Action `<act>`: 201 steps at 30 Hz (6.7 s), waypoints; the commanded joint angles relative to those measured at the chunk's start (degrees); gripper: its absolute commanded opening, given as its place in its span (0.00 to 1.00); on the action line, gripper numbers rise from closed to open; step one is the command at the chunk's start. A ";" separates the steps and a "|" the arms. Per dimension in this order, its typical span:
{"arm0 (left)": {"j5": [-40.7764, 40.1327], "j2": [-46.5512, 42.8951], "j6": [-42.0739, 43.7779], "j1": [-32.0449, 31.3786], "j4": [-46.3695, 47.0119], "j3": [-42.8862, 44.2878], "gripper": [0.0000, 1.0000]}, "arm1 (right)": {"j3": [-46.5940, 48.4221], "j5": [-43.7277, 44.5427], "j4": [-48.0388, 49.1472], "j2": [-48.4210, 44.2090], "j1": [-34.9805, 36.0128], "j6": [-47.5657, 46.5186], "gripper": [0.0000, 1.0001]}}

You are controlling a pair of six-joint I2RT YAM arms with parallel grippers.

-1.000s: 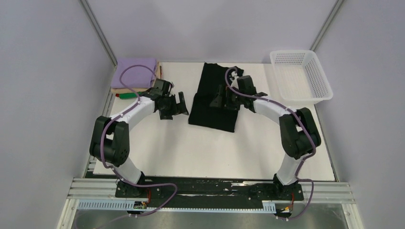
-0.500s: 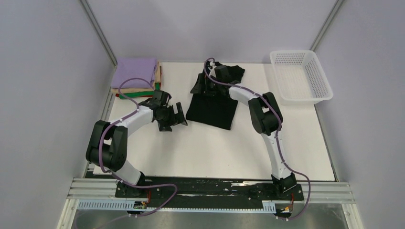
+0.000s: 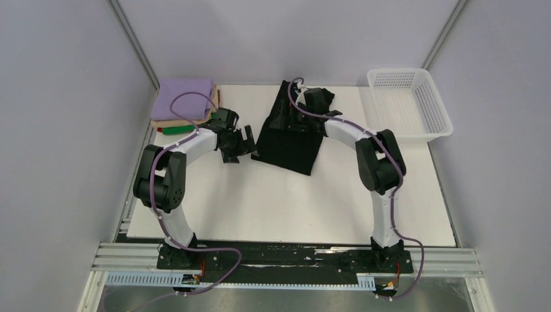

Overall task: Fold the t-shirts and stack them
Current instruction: Fold the folded rectangular tshirt in 1/3 of the way, then grab one side of the 2/3 rectangular tshirt with both arms, then fold the long partially folded tshirt into a neat square, then smooth out wrinkles on the folded tshirt

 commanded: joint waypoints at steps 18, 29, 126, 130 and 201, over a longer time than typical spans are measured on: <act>2.47 11.42 1.47 -0.04 2.30 7.72 0.49 | -48.98 19.14 -7.35 -48.68 -0.29 1.81 0.99; 6.73 12.13 2.11 -0.28 4.55 6.53 0.00 | -50.02 18.73 -8.61 -44.93 -0.35 2.36 0.77; -9.95 12.40 2.54 -2.53 -1.94 25.49 0.00 | -47.14 -29.08 13.45 -30.49 -22.42 6.47 0.04; -9.25 17.09 3.27 -2.35 -2.60 29.02 0.00 | -44.16 -25.81 13.54 -26.17 -22.45 5.71 0.07; 3.31 4.58 -4.44 -9.44 16.75 1.24 1.00 | -59.49 -24.55 12.67 -42.84 -9.54 15.02 1.00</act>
